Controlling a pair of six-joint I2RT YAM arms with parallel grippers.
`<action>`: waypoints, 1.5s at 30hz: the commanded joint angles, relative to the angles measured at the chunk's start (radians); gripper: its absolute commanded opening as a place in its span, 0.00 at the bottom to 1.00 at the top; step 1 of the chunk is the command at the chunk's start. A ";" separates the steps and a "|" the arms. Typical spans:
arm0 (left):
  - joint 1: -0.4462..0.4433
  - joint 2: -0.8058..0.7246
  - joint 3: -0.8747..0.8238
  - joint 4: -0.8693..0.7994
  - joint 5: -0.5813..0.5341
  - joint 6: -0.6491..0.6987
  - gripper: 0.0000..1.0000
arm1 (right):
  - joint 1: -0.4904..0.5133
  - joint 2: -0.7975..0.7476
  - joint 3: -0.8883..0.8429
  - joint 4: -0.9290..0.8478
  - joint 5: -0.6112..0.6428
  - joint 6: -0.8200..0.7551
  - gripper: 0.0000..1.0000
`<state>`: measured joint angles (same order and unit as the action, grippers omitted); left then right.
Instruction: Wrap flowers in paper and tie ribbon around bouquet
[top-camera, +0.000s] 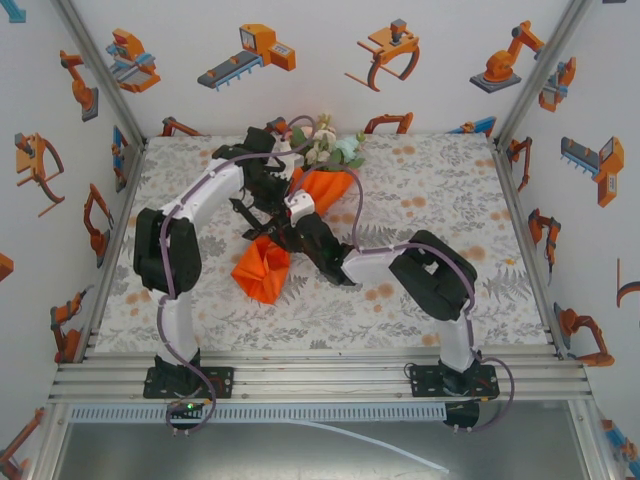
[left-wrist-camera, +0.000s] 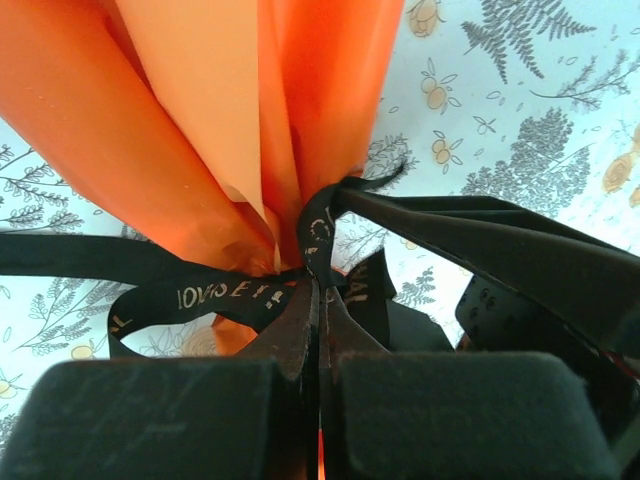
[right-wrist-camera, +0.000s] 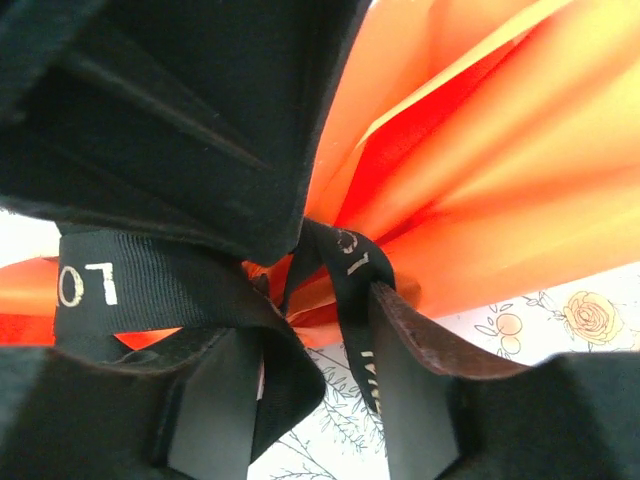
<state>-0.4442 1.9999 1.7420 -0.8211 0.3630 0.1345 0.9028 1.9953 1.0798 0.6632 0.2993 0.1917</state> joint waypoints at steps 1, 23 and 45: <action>0.009 -0.070 -0.022 0.018 0.070 -0.036 0.00 | -0.015 0.010 0.037 0.042 -0.001 0.020 0.41; 0.060 -0.166 -0.159 0.087 0.086 -0.173 0.30 | -0.096 0.039 0.046 0.234 -0.140 0.009 0.13; 0.102 -0.719 -0.665 0.421 -0.105 -0.676 0.46 | -0.096 -0.162 -0.013 -0.107 -0.446 0.099 0.64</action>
<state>-0.3309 1.3117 1.0958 -0.4480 0.2977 -0.4644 0.8055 1.9152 1.0767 0.6491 -0.0654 0.2710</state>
